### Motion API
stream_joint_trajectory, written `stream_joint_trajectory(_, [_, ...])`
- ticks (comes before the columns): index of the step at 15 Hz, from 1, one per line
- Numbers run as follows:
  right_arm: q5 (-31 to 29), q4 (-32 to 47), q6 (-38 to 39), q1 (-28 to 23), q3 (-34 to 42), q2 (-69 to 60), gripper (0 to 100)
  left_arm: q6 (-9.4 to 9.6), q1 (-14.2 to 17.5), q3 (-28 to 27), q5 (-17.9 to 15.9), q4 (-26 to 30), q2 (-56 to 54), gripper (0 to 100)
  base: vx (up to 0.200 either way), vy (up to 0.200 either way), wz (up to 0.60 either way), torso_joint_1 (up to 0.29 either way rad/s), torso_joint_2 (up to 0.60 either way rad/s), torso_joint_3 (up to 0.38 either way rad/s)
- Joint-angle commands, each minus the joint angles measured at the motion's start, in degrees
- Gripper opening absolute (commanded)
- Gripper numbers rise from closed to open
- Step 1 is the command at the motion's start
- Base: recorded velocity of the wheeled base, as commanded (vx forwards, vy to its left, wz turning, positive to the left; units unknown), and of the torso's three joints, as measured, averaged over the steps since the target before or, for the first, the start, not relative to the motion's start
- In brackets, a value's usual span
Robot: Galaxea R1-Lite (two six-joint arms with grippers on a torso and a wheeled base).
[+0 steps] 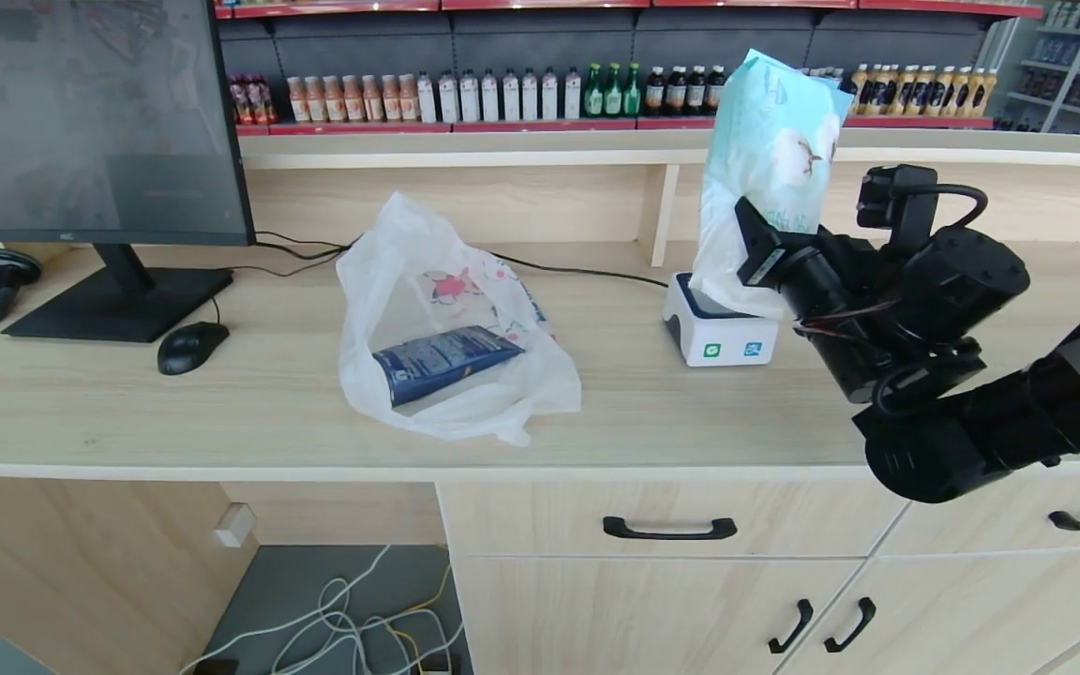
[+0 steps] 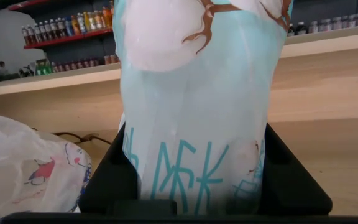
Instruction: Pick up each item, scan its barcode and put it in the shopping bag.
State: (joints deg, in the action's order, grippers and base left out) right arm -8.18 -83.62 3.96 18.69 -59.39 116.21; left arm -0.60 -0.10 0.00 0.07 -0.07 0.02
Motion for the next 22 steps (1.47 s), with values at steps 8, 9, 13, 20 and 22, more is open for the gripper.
stream_joint_trajectory(8, [0.1,-0.1,-0.2,0.0,-3.2,4.3,0,-0.02,0.0,0.0,0.0,-0.1,0.0,100,0.000,0.000,0.00,0.000,0.00,0.000])
stream_joint_trajectory(9, [0.1,-0.1,-0.2,0.0,-3.4,4.5,0,-0.02,0.0,0.0,0.0,-0.1,0.0,100,0.000,0.000,0.00,0.000,0.00,0.000])
stream_joint_trajectory(13, [0.1,-0.1,-0.2,-0.1,-3.5,5.3,0,-0.02,0.0,0.0,-0.1,-0.1,0.0,100,0.000,0.000,0.00,0.000,0.00,0.000])
stream_joint_trajectory(20, [-0.1,0.0,-0.2,-0.1,-4.9,5.4,0,-0.02,0.0,0.0,-0.1,-0.2,0.0,100,0.000,0.000,0.00,0.000,0.00,0.000])
stream_joint_trajectory(22, [0.0,0.1,0.2,0.6,-4.4,3.8,0,-0.02,0.0,0.0,0.0,-0.1,0.0,100,0.000,0.000,0.00,0.000,0.00,0.000])
